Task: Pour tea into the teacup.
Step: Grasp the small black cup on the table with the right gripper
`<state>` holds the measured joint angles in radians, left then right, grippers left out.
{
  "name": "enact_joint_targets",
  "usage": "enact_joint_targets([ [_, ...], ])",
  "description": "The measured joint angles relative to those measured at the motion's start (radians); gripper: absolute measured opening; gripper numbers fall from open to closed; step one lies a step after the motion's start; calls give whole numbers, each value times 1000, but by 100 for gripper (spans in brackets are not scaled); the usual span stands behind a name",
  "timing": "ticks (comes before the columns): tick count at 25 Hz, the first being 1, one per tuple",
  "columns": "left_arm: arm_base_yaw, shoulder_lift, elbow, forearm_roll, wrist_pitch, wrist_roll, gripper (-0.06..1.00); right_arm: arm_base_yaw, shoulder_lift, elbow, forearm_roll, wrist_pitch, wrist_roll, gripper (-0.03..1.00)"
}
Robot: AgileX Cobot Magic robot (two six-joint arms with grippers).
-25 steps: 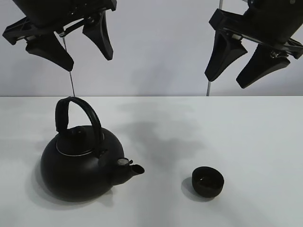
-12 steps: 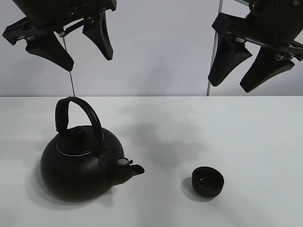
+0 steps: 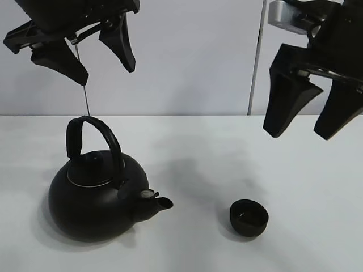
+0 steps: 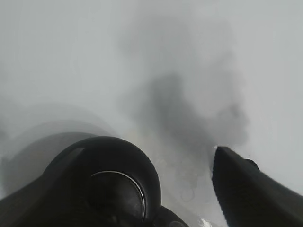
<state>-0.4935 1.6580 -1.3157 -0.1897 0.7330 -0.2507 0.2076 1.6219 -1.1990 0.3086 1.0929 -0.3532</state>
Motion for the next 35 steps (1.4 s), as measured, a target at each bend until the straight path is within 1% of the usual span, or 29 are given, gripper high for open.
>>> enact_joint_targets([
  [3, 0, 0, 0, 0, 0, 0, 52, 10, 0, 37, -13, -11, 0, 63],
  [5, 0, 0, 0, 0, 0, 0, 52, 39, 0, 59, -31, -37, 1, 62],
  [7, 0, 0, 0, 0, 0, 0, 52, 91, 0, 79, -60, -68, 13, 62],
  [11, 0, 0, 0, 0, 0, 0, 52, 209, 0, 91, -172, -103, 67, 62],
  [13, 0, 0, 0, 0, 0, 0, 52, 248, 0, 92, -235, -112, 97, 62],
  [16, 0, 0, 0, 0, 0, 0, 52, 270, -1, 95, -288, -126, 133, 62],
  [23, 0, 0, 0, 0, 0, 0, 52, 270, 42, 96, -296, -167, 148, 62],
  [28, 0, 0, 0, 0, 0, 0, 52, 270, 114, 96, -259, -174, 146, 62],
  [35, 0, 0, 0, 0, 0, 0, 52, 270, 132, 97, -231, -206, 143, 62],
])
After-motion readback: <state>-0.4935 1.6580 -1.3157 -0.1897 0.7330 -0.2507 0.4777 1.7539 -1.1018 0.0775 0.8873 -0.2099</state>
